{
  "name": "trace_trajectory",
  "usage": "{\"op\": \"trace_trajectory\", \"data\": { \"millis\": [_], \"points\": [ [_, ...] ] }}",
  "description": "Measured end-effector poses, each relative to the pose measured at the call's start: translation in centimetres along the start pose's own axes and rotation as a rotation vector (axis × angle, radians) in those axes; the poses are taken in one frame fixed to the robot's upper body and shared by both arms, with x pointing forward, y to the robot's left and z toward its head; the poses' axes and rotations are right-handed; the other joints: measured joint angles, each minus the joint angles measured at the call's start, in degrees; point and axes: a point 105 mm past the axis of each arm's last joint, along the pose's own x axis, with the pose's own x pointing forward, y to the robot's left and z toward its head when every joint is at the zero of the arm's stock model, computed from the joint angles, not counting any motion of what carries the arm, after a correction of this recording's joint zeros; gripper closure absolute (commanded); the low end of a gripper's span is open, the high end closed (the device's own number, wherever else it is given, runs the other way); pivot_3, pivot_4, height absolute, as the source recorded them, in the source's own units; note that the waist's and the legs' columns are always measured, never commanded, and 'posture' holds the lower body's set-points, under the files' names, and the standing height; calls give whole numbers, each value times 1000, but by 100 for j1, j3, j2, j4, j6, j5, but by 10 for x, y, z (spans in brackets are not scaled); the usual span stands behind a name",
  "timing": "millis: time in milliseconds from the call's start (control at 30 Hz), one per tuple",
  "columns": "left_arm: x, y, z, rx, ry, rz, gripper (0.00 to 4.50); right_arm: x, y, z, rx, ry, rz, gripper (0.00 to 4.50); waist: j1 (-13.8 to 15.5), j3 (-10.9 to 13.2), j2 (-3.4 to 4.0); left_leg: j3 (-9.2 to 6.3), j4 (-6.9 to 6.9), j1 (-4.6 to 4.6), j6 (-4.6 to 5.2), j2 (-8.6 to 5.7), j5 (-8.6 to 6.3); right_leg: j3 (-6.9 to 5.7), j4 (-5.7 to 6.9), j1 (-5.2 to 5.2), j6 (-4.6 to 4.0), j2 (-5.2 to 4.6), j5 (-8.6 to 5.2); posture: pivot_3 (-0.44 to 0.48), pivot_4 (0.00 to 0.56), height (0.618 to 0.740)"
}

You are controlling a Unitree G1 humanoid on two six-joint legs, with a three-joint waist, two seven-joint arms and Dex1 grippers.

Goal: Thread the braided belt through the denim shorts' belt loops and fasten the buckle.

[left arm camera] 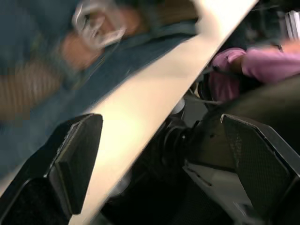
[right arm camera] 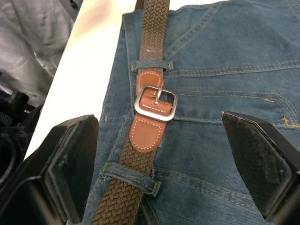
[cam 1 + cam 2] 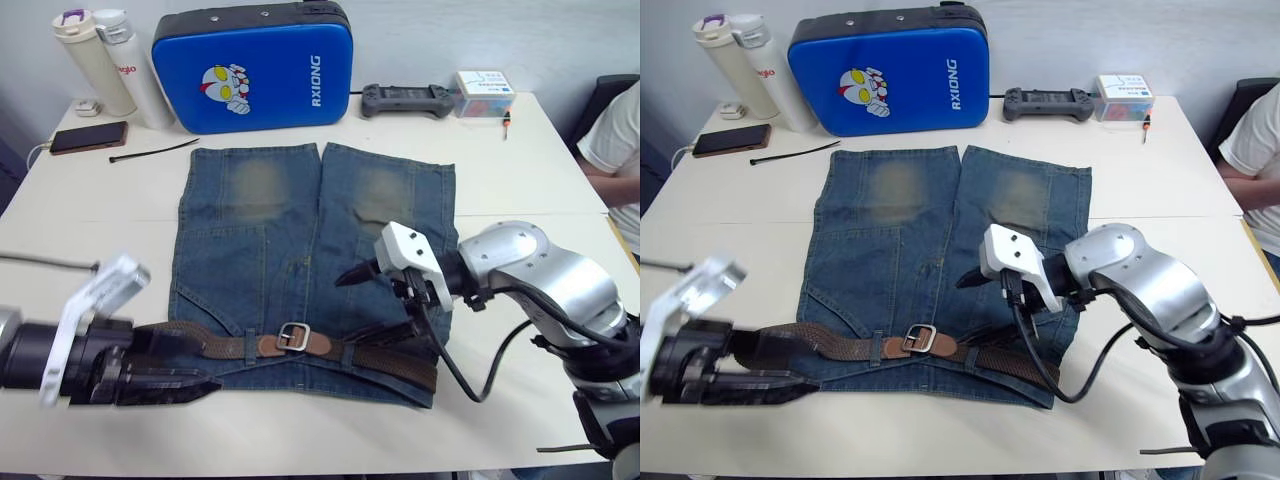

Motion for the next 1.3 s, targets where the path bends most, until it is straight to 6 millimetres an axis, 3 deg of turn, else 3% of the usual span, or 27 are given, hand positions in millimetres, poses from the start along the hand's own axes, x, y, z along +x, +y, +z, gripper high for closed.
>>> {"op": "trace_trajectory", "data": {
  "millis": [100, 133, 300, 367, 433, 567, 700, 800, 967, 1133, 1267, 1300],
  "points": [
    [-4, 22, 20, 133, -32, 33, 850, -3, 5, 1, 23, 8, -18, 0, -32, 4, 4, 5, -4, 0, -2, 0, 1, 5, 7, -3, -2, 3, -1, 0, 150, 740],
    [-4, 29, 20, 183, -3, 35, 1308, -5, 6, 1, 30, 10, -28, 0, -57, 4, 5, 7, -5, 2, -2, 0, 1, 6, 7, -2, -1, 3, -1, 0, 150, 740],
    [2, 79, 10, 400, 162, -7, 3781, -9, 18, 3, 28, 20, -62, 0, -111, 7, 9, 12, -4, 3, -3, -1, 4, 8, 23, -4, -1, 12, -1, 0, 150, 740],
    [10, 100, 3, 411, 233, -27, 4398, -5, 22, 3, 6, 30, -68, 0, -118, 13, -9, 10, 16, -9, -1, 1, 3, 9, 46, -14, -1, 15, -1, 0, 150, 740],
    [24, 118, 0, 450, 320, -65, 4398, 2, 27, -1, -19, 50, -65, 0, -111, 15, -15, 9, 37, -27, 10, -1, 1, 10, 64, -26, 2, 10, 0, 0, 150, 740],
    [40, 129, 6, 497, 366, -90, 4398, 6, 28, -2, -45, 63, -70, 0, -125, 13, -27, 6, 82, -103, 15, 0, -2, 10, 102, -96, 11, 7, 5, 0, 150, 740],
    [37, 128, 10, 475, 353, -76, 4398, 3, 26, -9, -9, 93, -100, 0, -147, 13, -27, 5, 90, -108, 13, 2, -1, 10, 110, -103, 12, 7, 6, 0, 150, 740],
    [29, 118, 19, 453, 308, -75, 4398, -1, 23, -23, 32, 162, -131, 0, -125, 13, -28, 2, 101, -109, 13, 1, -1, 9, 117, -102, 12, 5, 6, 0, 150, 740],
    [10, 79, 42, 434, 163, -125, 4398, -13, 12, -43, 123, 224, -206, 0, -123, 12, -29, 2, 111, -105, 17, -1, -3, 11, 122, -93, 13, 2, 6, 0, 150, 740],
    [23, 58, 25, 382, 153, -226, 4398, -33, -10, -67, 201, 277, -285, 0, -130, 13, -29, 6, 115, -89, 15, -1, -2, 14, 146, -86, 13, 4, 6, 0, 150, 740],
    [28, 58, 20, 377, 140, -196, 4398, -31, -17, -97, 211, 361, -261, 0, -131, 12, -30, 8, 124, -86, 16, -1, -1, 18, 166, -87, 13, 6, 6, 0, 150, 740],
    [27, 58, 21, 375, 132, -186, 4500, -30, -19, -97, 192, 362, -256, 535, -134, 12, -30, 11, 127, -84, 16, -1, -1, 20, 171, -87, 13, 7, 6, 0, 150, 740]
  ]
}}
